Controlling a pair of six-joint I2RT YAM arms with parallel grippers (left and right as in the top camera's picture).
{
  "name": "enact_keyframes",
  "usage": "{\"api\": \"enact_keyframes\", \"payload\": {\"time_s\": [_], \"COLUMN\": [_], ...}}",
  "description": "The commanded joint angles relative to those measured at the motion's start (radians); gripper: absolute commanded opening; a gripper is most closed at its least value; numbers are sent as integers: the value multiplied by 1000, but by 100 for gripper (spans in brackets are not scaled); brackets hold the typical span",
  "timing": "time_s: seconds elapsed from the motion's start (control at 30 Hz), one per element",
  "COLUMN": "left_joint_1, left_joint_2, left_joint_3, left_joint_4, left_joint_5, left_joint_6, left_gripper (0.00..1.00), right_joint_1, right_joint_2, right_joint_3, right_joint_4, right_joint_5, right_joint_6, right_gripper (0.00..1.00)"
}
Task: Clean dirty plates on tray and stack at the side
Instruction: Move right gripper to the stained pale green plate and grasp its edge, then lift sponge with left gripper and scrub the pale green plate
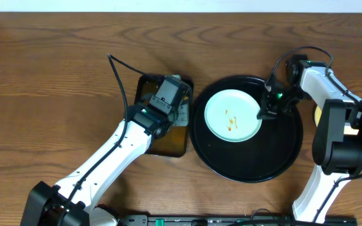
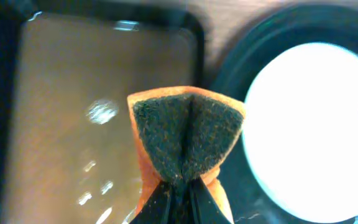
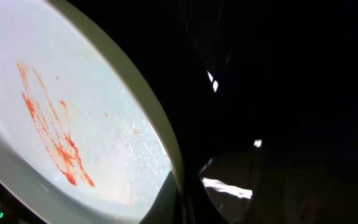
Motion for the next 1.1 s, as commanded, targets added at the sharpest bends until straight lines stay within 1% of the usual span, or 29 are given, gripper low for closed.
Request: {"api": "enact_keyframes", "payload": {"time_s": [0.0, 0.23, 0.37, 0.43, 0.5, 0.6, 0.7, 0.8, 0.97, 1.07], "left_joint_1": [-21, -128, -187, -215, -232, -248, -254, -255, -212, -158], "left_joint_2": [11, 109, 192, 247, 290, 346, 393, 429, 438, 430], "left_joint_3": [-8, -8, -8, -8, -8, -8, -8, -8, -8, -8], "left_joint_4": [108, 289, 368, 429, 456, 463, 465, 450, 351, 309], "left_joint_5": [95, 97, 121, 183, 208, 216, 266, 269, 147, 117], "left_joint_6": [5, -1, -34, -80, -152, -238, -251, -249, -245, -238], "left_gripper": [8, 8, 8, 8, 8, 8, 8, 8, 8, 8], "right_joint_1": [33, 88, 106, 108, 108, 108, 108, 108, 108, 108], "right_joint_2": [16, 16, 16, 16, 16, 16, 16, 16, 16, 16], "right_joint_3": [2, 1, 1, 1, 1, 1, 1, 1, 0, 0], "right_joint_4": [-39, -47, -45, -43, -43, -43, -43, -43, -43, -43], "right_joint_5": [-11, -7, 17, 39, 42, 45, 44, 45, 45, 45], "right_joint_6": [-1, 0, 16, 37, 45, 44, 45, 45, 44, 45], "right_gripper": [1, 1, 1, 1, 1, 1, 1, 1, 1, 1]}}
